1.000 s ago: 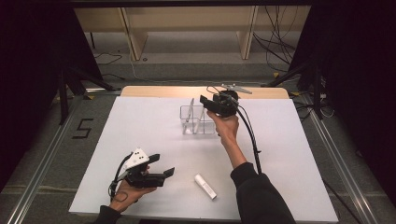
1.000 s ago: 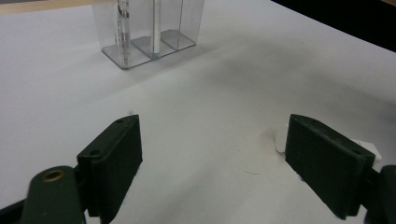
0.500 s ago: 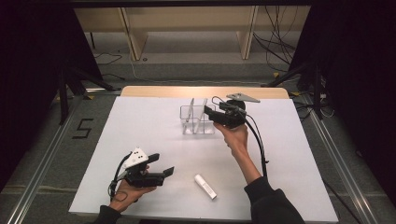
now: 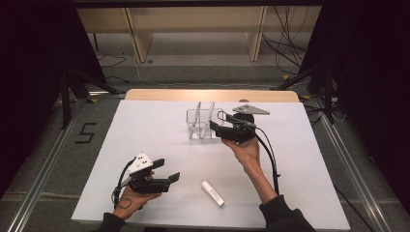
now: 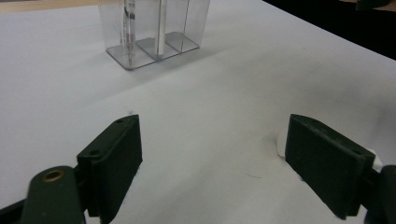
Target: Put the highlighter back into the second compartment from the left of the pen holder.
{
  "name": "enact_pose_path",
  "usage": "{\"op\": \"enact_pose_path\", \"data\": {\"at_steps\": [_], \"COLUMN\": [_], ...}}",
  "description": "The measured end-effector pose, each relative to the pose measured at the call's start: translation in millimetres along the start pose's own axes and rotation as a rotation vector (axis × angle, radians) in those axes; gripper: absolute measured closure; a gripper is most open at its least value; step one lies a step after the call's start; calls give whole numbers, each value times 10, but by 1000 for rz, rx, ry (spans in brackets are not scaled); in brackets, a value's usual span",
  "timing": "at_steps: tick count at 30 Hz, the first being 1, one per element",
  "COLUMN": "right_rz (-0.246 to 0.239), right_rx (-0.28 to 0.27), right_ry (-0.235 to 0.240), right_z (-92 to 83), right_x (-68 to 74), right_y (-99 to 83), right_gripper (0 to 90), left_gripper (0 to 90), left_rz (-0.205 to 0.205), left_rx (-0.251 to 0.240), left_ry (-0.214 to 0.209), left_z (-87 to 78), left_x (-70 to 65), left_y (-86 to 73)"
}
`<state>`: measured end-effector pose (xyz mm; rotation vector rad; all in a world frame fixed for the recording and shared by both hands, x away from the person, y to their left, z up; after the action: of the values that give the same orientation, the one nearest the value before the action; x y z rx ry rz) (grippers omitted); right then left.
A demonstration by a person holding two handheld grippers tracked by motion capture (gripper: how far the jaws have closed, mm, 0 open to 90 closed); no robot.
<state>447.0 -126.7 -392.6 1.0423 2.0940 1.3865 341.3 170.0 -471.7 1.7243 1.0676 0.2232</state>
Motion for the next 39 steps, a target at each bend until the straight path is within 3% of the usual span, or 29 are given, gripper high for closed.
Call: {"op": "enact_pose_path", "data": {"at_steps": [16, 26, 33, 39], "right_rz": [-67, -75, -55, -75], "right_rx": [46, 75, 81, 110], "right_ry": [41, 85, 110, 138], "right_z": [-160, -223, -305, -338], "right_x": [214, 280, 308, 375], "right_y": [-137, -307, -448, -519], "right_gripper": [270, 267, 260, 253], "left_gripper": [182, 182, 181, 181], "left_rz": [-2, -5, -5, -9], "left_rx": [-1, -1, 2, -5], "left_ry": [2, 3, 3, 8], "left_z": [-1, 4, 15, 12], "left_x": [0, 2, -3, 11], "left_y": [0, -2, -6, 1]}}
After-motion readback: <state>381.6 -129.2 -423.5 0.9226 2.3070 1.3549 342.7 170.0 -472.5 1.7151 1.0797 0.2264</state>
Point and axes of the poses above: each handheld gripper's, and its own axes: z roughly forward along the jaws, y roughly out of its top, x roughly to its left, the point moved 1 cm from there along z, roughly forward along the jaws, and after that the axes turned 10 degrees about -z, right-handed, at the moved point
